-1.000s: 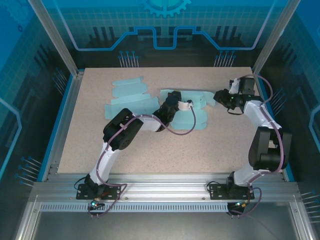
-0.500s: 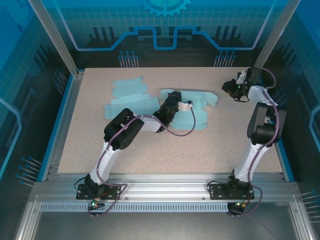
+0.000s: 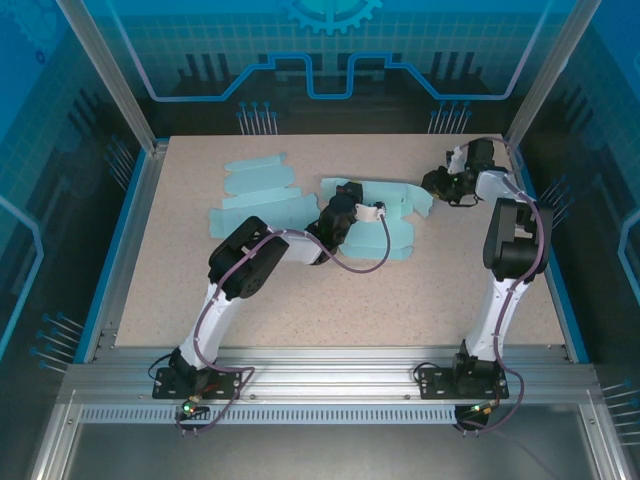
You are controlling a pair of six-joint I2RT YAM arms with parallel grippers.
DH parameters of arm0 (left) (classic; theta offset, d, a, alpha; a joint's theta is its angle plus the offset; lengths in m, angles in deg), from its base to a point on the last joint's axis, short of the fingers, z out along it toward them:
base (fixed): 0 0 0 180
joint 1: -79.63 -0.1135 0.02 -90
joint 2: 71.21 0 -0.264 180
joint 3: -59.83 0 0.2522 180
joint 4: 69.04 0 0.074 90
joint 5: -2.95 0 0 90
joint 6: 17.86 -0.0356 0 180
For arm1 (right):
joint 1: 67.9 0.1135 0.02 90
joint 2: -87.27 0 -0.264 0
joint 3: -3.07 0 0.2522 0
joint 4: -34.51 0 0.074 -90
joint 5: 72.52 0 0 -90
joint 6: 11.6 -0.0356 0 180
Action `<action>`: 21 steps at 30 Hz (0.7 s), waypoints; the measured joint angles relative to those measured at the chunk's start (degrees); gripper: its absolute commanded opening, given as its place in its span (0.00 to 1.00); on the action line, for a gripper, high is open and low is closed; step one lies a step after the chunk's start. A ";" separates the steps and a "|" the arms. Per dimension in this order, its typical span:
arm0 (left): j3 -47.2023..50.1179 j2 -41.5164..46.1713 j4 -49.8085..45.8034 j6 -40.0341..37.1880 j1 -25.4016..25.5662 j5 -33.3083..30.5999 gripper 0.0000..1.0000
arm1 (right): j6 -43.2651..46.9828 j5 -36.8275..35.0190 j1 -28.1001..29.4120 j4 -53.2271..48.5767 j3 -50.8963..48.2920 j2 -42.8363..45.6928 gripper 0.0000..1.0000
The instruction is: Fold the paper box
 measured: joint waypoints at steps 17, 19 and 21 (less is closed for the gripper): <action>0.90 -1.44 3.37 -1.75 -0.26 0.04 0.00 | 1.44 -0.13 1.88 4.46 -12.98 6.71 0.30; 1.11 -1.46 3.89 -1.90 -0.31 0.07 0.00 | 1.44 -0.35 2.51 5.20 -13.90 7.58 0.30; 1.18 -1.55 4.24 -2.29 -0.31 0.20 0.00 | 1.44 -0.66 2.93 5.81 -14.93 8.33 0.30</action>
